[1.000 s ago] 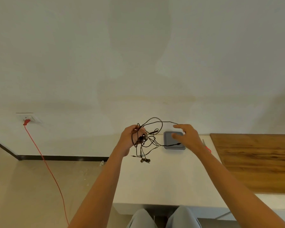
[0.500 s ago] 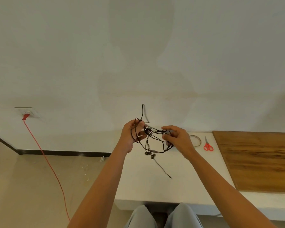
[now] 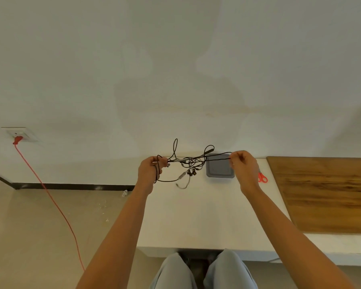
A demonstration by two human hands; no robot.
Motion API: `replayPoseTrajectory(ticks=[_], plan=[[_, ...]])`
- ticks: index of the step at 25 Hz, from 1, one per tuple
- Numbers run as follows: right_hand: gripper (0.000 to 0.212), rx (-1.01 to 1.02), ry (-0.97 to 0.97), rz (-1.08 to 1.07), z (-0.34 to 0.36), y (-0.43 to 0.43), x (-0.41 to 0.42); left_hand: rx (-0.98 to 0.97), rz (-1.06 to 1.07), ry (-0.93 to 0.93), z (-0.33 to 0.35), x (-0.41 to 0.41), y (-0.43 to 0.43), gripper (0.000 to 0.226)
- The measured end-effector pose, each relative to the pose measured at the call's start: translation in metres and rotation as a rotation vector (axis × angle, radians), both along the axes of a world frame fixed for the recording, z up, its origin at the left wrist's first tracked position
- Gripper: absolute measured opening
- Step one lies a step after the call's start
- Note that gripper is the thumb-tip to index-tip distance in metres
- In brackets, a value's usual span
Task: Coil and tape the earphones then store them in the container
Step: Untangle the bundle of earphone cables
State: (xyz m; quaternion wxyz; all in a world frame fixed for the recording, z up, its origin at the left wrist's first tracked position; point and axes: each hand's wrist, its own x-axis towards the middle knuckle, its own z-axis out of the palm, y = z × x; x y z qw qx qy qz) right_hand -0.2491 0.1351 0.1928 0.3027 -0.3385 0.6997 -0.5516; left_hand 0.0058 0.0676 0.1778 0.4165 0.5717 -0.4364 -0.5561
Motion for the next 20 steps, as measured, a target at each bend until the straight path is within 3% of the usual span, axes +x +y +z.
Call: replayPoseTrajectory(ticks=[4,6,8,10,14,18,20], plan=[[0.021,-0.116,-0.618,-0.071,0.003,-0.01,-0.009,0.038,0.106,0.072,-0.017,0.008,-0.01,0.028],[0.024,-0.17,-0.791,-0.155,0.003,-0.014,-0.019,0.106,0.203,0.15,-0.027,0.016,-0.017,0.033],[0.026,-0.238,-0.854,-0.237,0.005,-0.015,-0.033,0.068,0.287,0.067,-0.036,0.026,-0.021,0.026],[0.026,-0.29,-0.818,-0.334,0.006,-0.015,-0.051,0.042,0.383,0.02,-0.042,0.034,-0.024,0.017],[0.023,-0.208,-0.578,-0.396,0.005,-0.011,-0.077,0.073,0.513,0.214,-0.049,0.042,-0.03,0.022],[0.011,0.036,-0.332,-0.124,-0.009,-0.015,-0.06,0.077,0.358,0.065,-0.039,0.017,-0.022,0.006],[0.011,0.177,-0.107,0.036,-0.021,-0.017,-0.045,0.088,0.265,0.117,-0.032,0.002,-0.016,0.007]])
